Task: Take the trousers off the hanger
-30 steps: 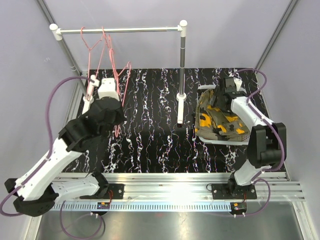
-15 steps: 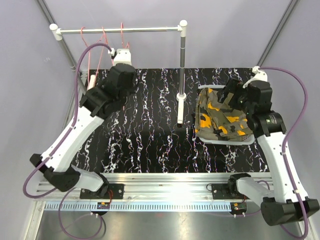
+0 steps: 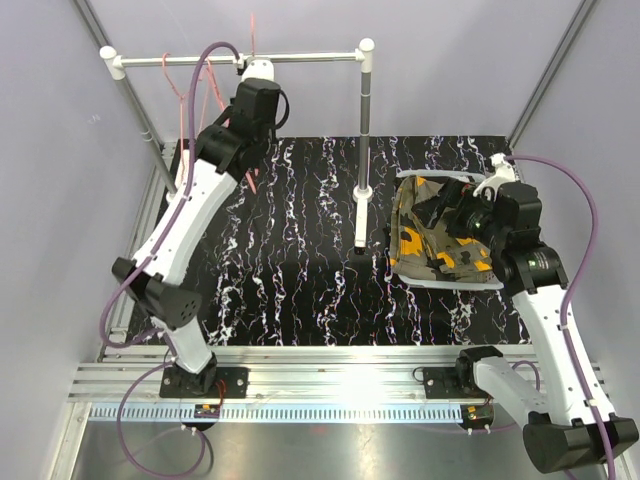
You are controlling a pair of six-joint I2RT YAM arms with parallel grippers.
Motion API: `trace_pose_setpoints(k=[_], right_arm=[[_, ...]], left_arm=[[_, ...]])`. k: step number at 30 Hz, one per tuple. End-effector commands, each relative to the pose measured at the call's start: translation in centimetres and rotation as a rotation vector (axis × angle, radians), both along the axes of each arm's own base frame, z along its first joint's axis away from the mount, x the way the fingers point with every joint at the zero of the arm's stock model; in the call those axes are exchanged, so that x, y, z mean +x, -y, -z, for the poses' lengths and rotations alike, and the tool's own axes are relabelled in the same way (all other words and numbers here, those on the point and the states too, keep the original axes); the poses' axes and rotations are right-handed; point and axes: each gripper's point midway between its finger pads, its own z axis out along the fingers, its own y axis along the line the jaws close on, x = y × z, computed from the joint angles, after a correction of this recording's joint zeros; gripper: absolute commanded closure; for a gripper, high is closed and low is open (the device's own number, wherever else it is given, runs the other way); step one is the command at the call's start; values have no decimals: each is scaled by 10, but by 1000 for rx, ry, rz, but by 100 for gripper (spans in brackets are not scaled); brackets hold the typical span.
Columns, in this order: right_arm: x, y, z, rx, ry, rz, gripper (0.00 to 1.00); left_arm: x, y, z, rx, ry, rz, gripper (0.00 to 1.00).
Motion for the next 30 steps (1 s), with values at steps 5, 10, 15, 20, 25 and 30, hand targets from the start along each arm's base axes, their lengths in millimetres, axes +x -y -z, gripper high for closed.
trace_pose_setpoints(k=[5,10,15,20,25,30], right_arm=[[-10,-18,-5,87,25,-86,0],[-17,-20,-12,92,32,-103,1],[-23,-17,-13,64,30,-105,1],[-27,-12,-13,37,32,-90,1],[-29,-11,-19,39,45,-86,1],[-31,-12,-21,46,52,-87,1]], left_arm=[[19,17,46,-2,-100,53,100],[12,22,68,-33,-137,69,100],[1,28,61,-97,-127,107,95],[-13,28,40,-144,-84,133,100],[-16,32,40,-156,-93,156,100],[-13,38,83,-131,-185,165,100]])
